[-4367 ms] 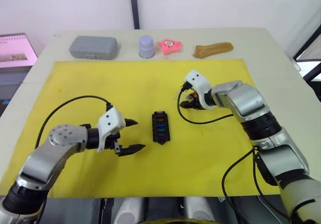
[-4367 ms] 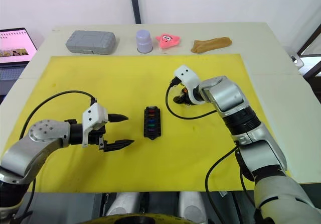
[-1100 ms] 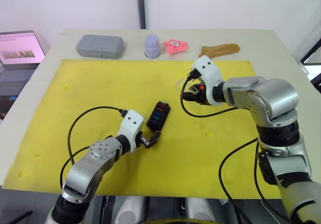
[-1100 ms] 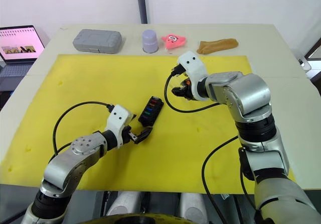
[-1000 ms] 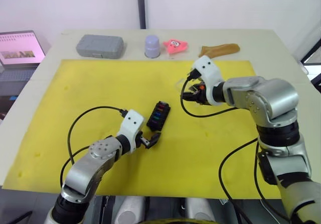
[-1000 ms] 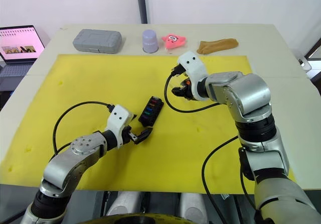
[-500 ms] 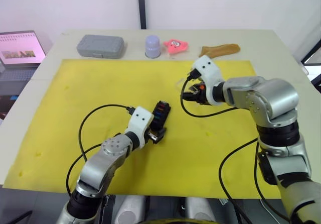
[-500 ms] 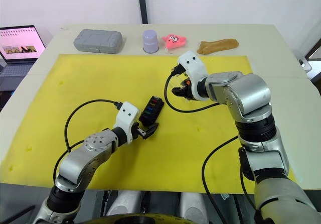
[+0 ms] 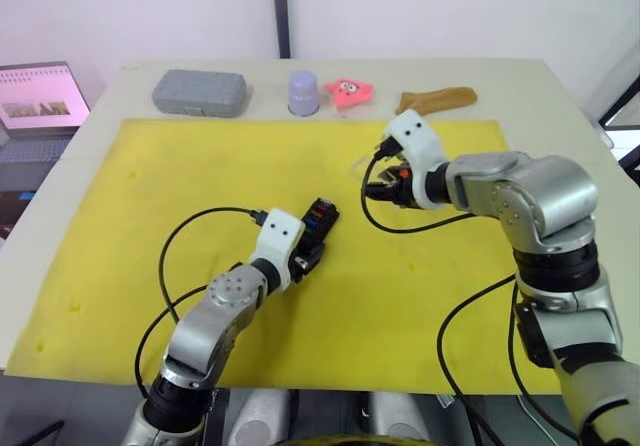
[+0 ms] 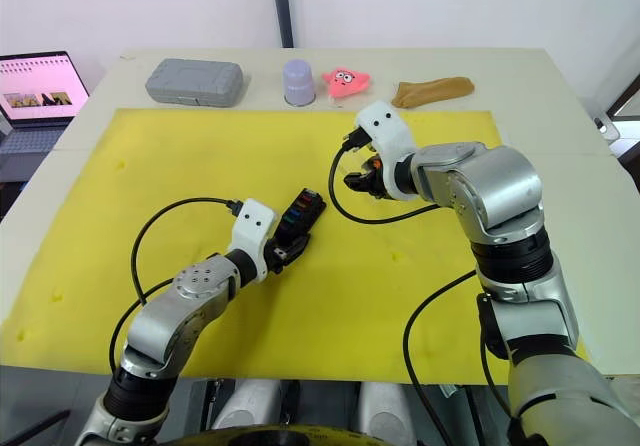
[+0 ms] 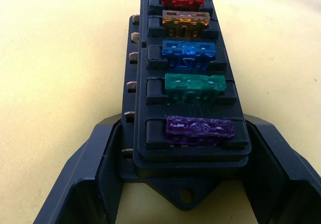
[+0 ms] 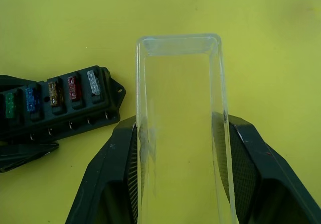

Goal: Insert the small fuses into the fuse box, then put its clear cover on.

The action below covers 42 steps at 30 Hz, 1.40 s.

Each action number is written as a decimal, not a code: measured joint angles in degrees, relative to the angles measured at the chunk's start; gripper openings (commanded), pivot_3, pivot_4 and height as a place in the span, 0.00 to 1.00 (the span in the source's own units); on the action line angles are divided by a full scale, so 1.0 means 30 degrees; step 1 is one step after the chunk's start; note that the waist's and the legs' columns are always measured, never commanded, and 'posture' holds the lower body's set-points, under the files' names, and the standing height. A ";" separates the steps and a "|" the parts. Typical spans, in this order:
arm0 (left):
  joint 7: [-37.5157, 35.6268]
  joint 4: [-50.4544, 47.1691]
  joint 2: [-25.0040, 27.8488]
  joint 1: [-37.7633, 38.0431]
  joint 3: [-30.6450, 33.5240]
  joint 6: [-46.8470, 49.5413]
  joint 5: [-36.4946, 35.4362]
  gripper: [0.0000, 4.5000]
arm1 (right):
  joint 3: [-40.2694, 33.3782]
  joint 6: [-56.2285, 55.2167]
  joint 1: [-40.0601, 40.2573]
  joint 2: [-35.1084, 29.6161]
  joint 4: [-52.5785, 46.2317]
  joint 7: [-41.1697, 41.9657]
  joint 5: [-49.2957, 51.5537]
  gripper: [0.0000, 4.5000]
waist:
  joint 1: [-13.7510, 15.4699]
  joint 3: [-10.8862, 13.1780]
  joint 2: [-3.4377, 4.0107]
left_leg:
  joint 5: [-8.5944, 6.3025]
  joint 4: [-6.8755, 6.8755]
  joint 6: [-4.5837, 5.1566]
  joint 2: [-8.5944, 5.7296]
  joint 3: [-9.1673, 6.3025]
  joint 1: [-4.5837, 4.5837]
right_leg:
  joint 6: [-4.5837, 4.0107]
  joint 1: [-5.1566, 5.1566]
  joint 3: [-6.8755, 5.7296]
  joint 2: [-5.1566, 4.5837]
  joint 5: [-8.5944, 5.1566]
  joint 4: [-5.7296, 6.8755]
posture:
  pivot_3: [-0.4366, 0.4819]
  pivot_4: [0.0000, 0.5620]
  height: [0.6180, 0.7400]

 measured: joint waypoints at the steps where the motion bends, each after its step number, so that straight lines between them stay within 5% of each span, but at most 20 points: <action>1: -0.0240 0.0000 0.0171 0.0000 0.0038 -0.0056 -0.0059 0.60 | 0.0000 -0.0002 0.0000 -0.0011 0.0000 0.0003 0.0000 0.38 | -0.0006 0.0000 0.0000 | 0.0000 -0.0001 0.0000 0.0001 0.0000 0.0000 | 0.0000 -0.0001 -0.0001 0.0002 0.0000 -0.0001 | 0.48 0.27 1.00; 9: -0.4874 0.0938 0.3659 -0.0620 0.0544 -0.1703 -0.1277 0.60 | 0.0001 -0.0329 0.0005 -0.0285 -0.0001 0.0242 0.0038 0.38 | -0.0106 0.0004 0.0007 | 0.0000 -0.0042 0.0000 0.0014 0.0007 0.0000 | -0.0002 -0.0019 -0.0004 0.0015 -0.0001 -0.0014 | 0.48 0.27 1.00; 17: -1.3219 0.5461 0.7209 -0.3130 -0.0041 -0.6758 -0.1768 0.60 | -0.0142 -0.0601 0.0474 -0.1270 -0.1852 0.1941 0.1544 0.38 | -0.0118 0.0010 0.0018 | -0.0001 -0.0125 0.0004 0.0017 0.0009 -0.0009 | -0.0001 -0.0030 -0.0013 0.0015 -0.0001 -0.0104 | 0.48 0.27 1.00; 32: -2.1073 1.2052 0.6237 -0.6189 -0.1359 -1.4242 -0.0959 0.60 | -0.0414 -0.0733 0.1989 -0.3647 -0.5687 0.4528 0.4555 0.38 | 0.0011 0.0010 0.0017 | -0.0033 -0.0219 0.0063 -0.0003 0.0010 -0.0049 | 0.0008 -0.0026 -0.0051 0.0002 0.0004 -0.0291 | 0.48 0.27 1.00; 42: -2.2581 1.5101 0.4655 -0.7548 -0.1754 -1.6532 -0.0157 0.60 | 0.3464 -0.0733 -0.0215 -0.3918 -0.6537 0.5445 0.5244 0.38 | 0.0034 0.0008 0.0015 | -0.0027 -0.0158 0.0063 -0.0016 0.0009 -0.0032 | 0.0042 0.0001 -0.0053 0.0008 0.0024 -0.0253 | 0.48 0.27 1.00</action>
